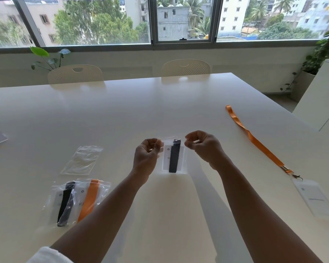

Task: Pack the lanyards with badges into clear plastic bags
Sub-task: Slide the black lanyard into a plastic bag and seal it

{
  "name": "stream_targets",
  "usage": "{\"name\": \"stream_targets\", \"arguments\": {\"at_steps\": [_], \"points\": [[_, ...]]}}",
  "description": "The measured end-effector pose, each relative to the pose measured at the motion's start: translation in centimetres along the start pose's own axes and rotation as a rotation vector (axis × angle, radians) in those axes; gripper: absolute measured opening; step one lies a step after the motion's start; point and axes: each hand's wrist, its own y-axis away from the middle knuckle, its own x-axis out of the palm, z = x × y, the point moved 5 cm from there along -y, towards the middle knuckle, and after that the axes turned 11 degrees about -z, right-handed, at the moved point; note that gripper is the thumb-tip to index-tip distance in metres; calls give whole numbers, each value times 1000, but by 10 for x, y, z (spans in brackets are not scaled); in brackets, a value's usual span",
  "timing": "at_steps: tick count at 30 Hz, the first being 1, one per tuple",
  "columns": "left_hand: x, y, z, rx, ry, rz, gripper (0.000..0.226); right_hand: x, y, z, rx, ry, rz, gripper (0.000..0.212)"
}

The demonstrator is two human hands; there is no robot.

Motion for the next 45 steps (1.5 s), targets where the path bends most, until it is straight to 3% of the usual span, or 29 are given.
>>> {"name": "stream_targets", "arguments": {"at_steps": [3, 8, 19, 26, 34, 45], "points": [[-5, -2, 0, 88, -99, -13, 3, -2, 1, 0, -13, -29, 1, 18], [-5, 0, -4, 162, -200, -41, 9, 1, 3, 0, -26, -34, -48, 19], [1, 4, -7, 166, -253, 69, 8, 4, 10, 5, -91, 39, 55, 17], [5, 5, -7, 165, -239, 73, 6, 9, 14, 9, -84, -10, 133, 31], [8, 6, -10, 160, -244, 99, 16, 4, 9, 9, -47, -49, 67, 35], [9, 3, -9, 116, -166, 155, 20, 2, 1, 2, 27, -90, 120, 41]]}}
